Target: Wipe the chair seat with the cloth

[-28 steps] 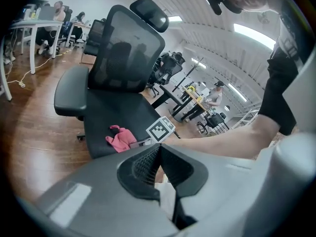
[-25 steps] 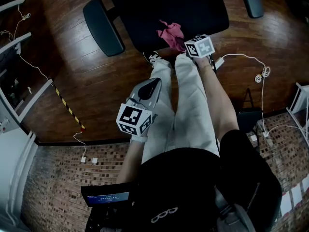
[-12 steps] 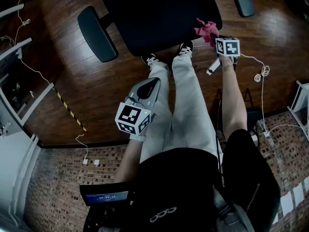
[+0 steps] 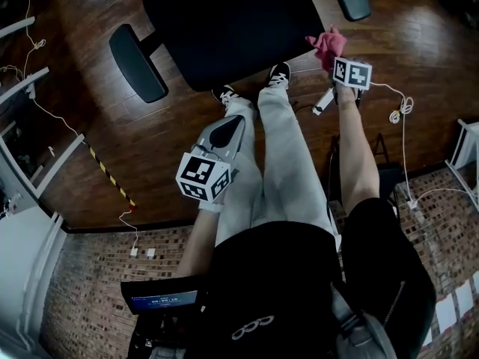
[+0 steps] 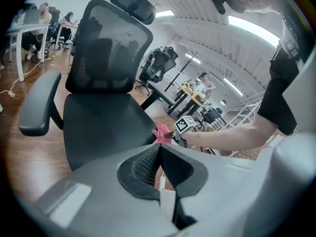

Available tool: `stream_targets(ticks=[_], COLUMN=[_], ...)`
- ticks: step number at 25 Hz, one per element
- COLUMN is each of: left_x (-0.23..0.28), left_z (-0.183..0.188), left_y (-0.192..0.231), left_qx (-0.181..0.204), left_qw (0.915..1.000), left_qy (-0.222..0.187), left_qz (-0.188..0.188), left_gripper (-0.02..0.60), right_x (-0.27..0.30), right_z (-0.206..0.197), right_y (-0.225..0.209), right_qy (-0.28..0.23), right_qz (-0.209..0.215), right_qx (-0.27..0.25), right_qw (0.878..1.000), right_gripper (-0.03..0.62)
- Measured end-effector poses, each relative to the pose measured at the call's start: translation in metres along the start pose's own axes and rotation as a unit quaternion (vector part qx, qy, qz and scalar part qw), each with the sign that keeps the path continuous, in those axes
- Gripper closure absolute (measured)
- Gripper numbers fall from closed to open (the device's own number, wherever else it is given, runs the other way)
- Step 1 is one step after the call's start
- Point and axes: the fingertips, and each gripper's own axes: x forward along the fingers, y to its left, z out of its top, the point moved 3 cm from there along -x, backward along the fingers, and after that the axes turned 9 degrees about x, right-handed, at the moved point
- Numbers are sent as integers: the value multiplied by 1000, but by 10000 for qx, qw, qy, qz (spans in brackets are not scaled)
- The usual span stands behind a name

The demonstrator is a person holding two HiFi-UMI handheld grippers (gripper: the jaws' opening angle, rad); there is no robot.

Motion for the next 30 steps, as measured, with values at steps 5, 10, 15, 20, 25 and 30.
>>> stream_targets(ticks=[5, 10, 15, 20, 25, 30], left_x=[-2, -27, -51, -79, -116, -117], left_z=[44, 98, 157, 204, 214, 221], left_y=[-11, -10, -8, -12, -12, -13], left_qx=[79, 207, 593, 1037, 1235, 1056], left_qw=[9989, 9960, 9903, 9824, 9766, 9730], left_qy=[-442, -844, -1208, -1511, -1699, -1978], left_qz=[122, 223, 344, 363, 461, 543], left_gripper=[589, 589, 589, 589, 589, 589], right_x=[-48, -126, -197, -258, -289, -295], right_z=[0, 20, 71, 104, 96, 93], right_y=[62, 150, 218, 255, 268, 267], right_qy=[-134, -370, -852, -1424, -1539, -1508], right_qz=[855, 1664, 2285, 2434, 2539, 2848], right_qx=[-470, -1054, -1675, -2136, -2003, -1397], right_qw=[9951, 9797, 9552, 9353, 9337, 9363], right_gripper=[526, 526, 526, 526, 526, 526])
